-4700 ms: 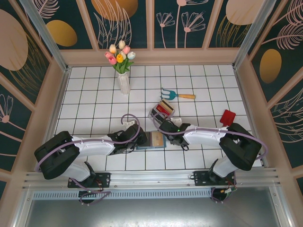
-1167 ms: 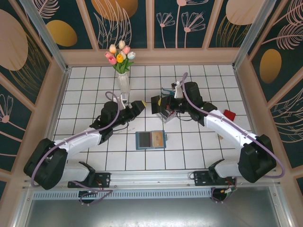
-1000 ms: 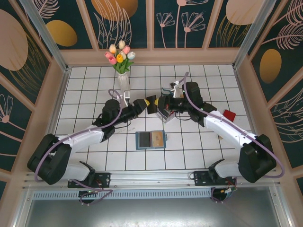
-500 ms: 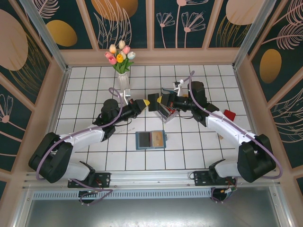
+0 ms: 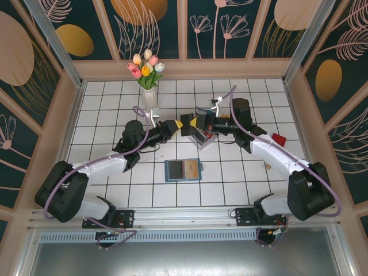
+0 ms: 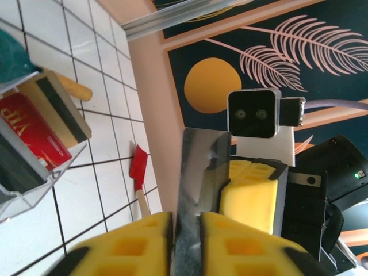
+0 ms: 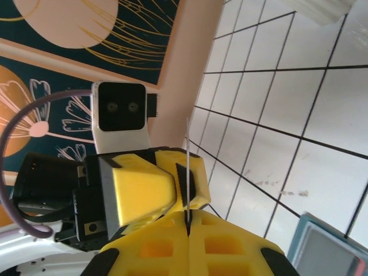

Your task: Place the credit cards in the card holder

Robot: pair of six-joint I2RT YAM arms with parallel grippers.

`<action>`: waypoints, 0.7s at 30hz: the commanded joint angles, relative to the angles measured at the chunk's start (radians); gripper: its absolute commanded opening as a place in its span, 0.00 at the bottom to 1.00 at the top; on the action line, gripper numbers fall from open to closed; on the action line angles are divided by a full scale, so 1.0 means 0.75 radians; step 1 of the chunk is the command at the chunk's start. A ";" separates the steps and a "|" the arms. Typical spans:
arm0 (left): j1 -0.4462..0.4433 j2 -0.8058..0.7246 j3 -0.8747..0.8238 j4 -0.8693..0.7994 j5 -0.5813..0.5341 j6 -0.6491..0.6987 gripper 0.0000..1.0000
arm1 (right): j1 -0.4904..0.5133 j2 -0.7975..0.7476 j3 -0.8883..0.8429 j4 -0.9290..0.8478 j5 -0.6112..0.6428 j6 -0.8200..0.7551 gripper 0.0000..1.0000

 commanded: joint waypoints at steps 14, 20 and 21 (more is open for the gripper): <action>-0.019 -0.220 -0.189 -0.901 -0.367 0.326 0.64 | 0.538 -0.112 -0.167 -0.590 1.044 -0.087 0.02; -0.078 -0.177 -0.191 -0.939 -0.370 0.360 0.67 | 0.529 -0.132 -0.279 -0.551 1.078 -0.054 0.02; -0.090 -0.165 -0.189 -0.943 -0.376 0.362 0.67 | 0.527 -0.131 -0.288 -0.542 1.072 -0.054 0.02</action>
